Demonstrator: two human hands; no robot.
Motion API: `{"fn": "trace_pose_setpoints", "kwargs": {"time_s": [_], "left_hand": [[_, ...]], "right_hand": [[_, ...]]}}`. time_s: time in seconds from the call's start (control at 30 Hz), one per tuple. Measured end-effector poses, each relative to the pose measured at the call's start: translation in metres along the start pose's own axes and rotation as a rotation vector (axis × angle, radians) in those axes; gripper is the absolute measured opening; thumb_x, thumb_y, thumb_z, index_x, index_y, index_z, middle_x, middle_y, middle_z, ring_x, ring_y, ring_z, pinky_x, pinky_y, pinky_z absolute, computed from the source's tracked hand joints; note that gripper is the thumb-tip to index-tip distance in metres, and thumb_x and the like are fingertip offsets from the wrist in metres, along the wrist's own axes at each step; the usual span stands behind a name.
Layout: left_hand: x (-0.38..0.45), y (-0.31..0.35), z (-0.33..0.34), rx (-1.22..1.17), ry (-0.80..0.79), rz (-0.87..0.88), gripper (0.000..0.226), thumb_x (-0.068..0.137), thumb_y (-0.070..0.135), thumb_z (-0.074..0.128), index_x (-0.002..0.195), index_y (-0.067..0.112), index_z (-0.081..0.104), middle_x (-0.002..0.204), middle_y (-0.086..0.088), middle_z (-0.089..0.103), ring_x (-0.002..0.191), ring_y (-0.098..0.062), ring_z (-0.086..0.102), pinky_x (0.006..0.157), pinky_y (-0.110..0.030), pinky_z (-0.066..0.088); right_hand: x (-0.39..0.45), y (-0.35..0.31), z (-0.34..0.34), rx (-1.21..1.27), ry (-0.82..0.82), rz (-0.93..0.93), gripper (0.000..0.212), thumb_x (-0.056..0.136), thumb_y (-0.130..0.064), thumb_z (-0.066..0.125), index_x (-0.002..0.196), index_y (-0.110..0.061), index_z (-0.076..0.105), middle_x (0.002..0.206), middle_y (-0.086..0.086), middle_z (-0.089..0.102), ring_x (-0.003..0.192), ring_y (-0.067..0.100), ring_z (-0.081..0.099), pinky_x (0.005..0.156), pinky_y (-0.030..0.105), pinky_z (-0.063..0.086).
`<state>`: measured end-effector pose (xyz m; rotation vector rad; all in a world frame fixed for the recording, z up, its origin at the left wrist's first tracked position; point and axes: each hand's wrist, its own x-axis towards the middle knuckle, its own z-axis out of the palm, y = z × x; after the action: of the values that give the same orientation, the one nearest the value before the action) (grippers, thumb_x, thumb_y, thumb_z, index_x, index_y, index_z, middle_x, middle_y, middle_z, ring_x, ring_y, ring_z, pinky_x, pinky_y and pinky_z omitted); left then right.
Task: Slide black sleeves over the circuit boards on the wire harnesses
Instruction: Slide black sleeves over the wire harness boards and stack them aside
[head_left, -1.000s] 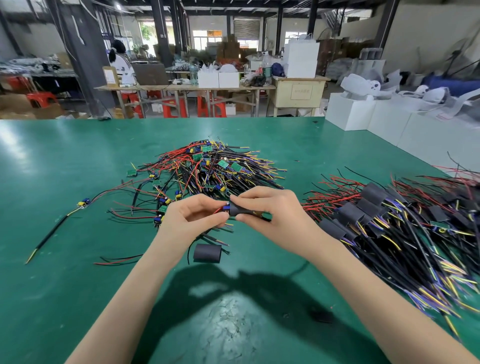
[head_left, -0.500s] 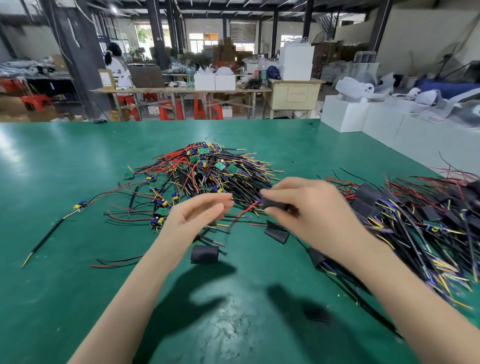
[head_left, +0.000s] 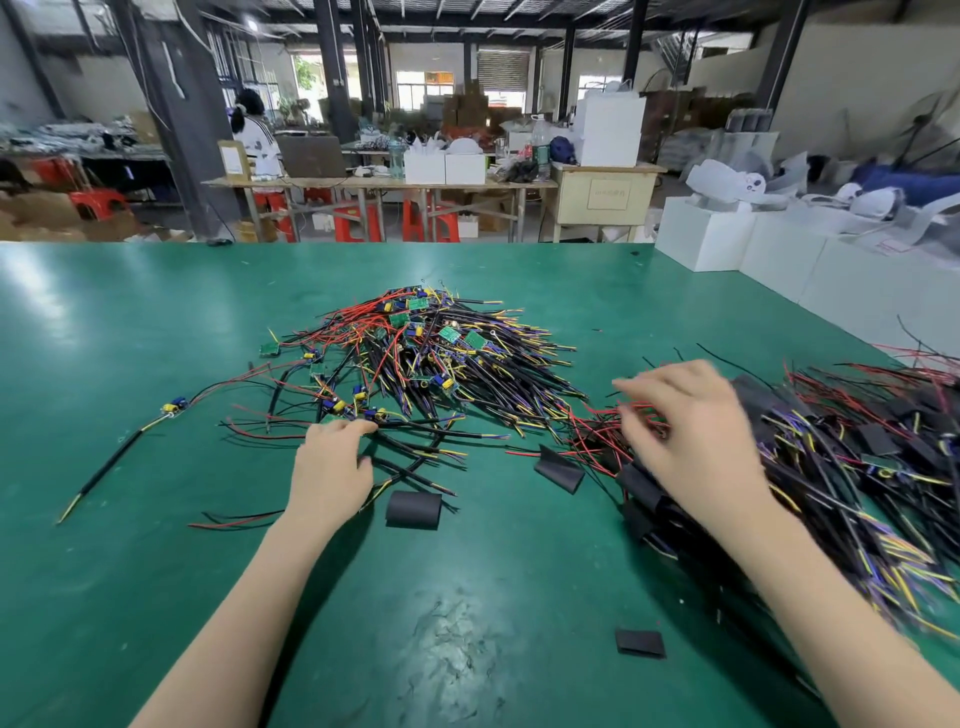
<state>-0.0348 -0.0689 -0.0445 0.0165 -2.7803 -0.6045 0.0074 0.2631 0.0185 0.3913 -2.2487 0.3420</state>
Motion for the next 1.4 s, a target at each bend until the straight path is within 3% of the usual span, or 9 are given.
{"fn": "trace_pose_setpoints", "kwargs": {"time_s": [0.13,0.27,0.43,0.6,0.8,1.0,1.13,1.27,1.4], "left_hand": [[-0.001,-0.001,-0.001,0.046,0.004,0.023,0.035,0.088,0.007,0.062,0.123,0.013,0.064,0.12,-0.011,0.064,0.115,-0.033,0.048,0.095,-0.041,0.04],[-0.001,-0.003,-0.004,0.01,0.033,0.038,0.015,0.086,0.006,0.066,0.1,0.01,0.07,0.099,-0.008,0.069,0.1,-0.031,0.056,0.087,-0.041,0.044],[0.0,-0.004,-0.003,0.036,0.015,0.072,0.012,0.084,0.004,0.066,0.094,0.01,0.069,0.093,-0.006,0.069,0.096,-0.03,0.053,0.084,-0.04,0.044],[0.005,-0.006,0.003,0.025,0.113,0.071,0.023,0.086,0.0,0.06,0.108,0.004,0.066,0.113,-0.019,0.063,0.11,-0.039,0.047,0.092,-0.045,0.039],[0.011,-0.01,0.011,0.157,-0.006,-0.127,0.044,0.1,0.028,0.047,0.141,0.015,0.046,0.151,-0.013,0.039,0.134,-0.036,0.034,0.105,-0.045,0.033],[0.01,-0.018,0.0,0.04,0.056,-0.051,0.02,0.09,0.02,0.065,0.108,0.012,0.067,0.121,-0.014,0.055,0.11,-0.035,0.05,0.089,-0.04,0.041],[0.009,-0.013,-0.001,0.008,0.067,-0.066,0.009,0.089,0.013,0.066,0.097,0.012,0.067,0.11,-0.011,0.052,0.085,-0.026,0.048,0.073,-0.031,0.037],[0.008,-0.011,-0.003,0.043,0.149,-0.032,0.008,0.088,0.01,0.066,0.094,0.008,0.072,0.102,-0.015,0.06,0.1,-0.034,0.05,0.077,-0.037,0.039],[0.009,-0.013,-0.016,0.054,0.338,-0.003,0.008,0.09,0.007,0.061,0.093,0.009,0.068,0.099,-0.013,0.07,0.1,-0.038,0.054,0.077,-0.041,0.036]], "right_hand": [[0.006,-0.031,0.025,0.064,-0.247,-0.053,0.014,0.08,-0.02,0.072,0.093,-0.017,0.076,0.094,0.001,0.07,0.091,0.029,0.06,0.078,0.038,0.044],[0.022,-0.038,0.051,-0.139,-0.522,0.024,0.025,0.092,-0.025,0.051,0.106,-0.017,0.069,0.111,0.004,0.063,0.105,0.026,0.055,0.087,0.033,0.041],[0.036,-0.033,0.068,-0.405,-0.792,0.118,0.018,0.089,-0.012,0.058,0.106,-0.008,0.06,0.112,0.012,0.061,0.108,0.031,0.058,0.083,0.033,0.043],[0.045,-0.019,0.075,-0.364,-0.851,0.15,0.023,0.085,-0.005,0.058,0.108,-0.005,0.057,0.115,0.015,0.058,0.11,0.032,0.057,0.079,0.035,0.045],[0.058,-0.018,0.087,-0.382,-0.922,0.119,0.019,0.085,-0.003,0.055,0.104,-0.006,0.058,0.106,0.014,0.059,0.104,0.035,0.061,0.07,0.034,0.041],[0.063,-0.008,0.084,-0.309,-0.944,0.12,0.026,0.075,-0.003,0.061,0.064,-0.01,0.039,0.065,0.006,0.037,0.074,0.03,0.05,0.064,0.03,0.039],[0.072,-0.006,0.082,-0.167,-0.939,0.239,0.015,0.074,-0.017,0.066,0.084,-0.006,0.07,0.087,0.012,0.066,0.079,0.027,0.061,0.072,0.032,0.052],[0.078,-0.016,0.089,-0.116,-0.687,0.305,0.017,0.081,-0.022,0.063,0.089,-0.011,0.072,0.096,0.01,0.068,0.091,0.03,0.064,0.073,0.031,0.05],[0.088,-0.01,0.089,-0.16,-0.765,0.364,0.023,0.082,-0.019,0.061,0.101,-0.008,0.069,0.104,0.011,0.066,0.095,0.029,0.063,0.077,0.031,0.05]]}}
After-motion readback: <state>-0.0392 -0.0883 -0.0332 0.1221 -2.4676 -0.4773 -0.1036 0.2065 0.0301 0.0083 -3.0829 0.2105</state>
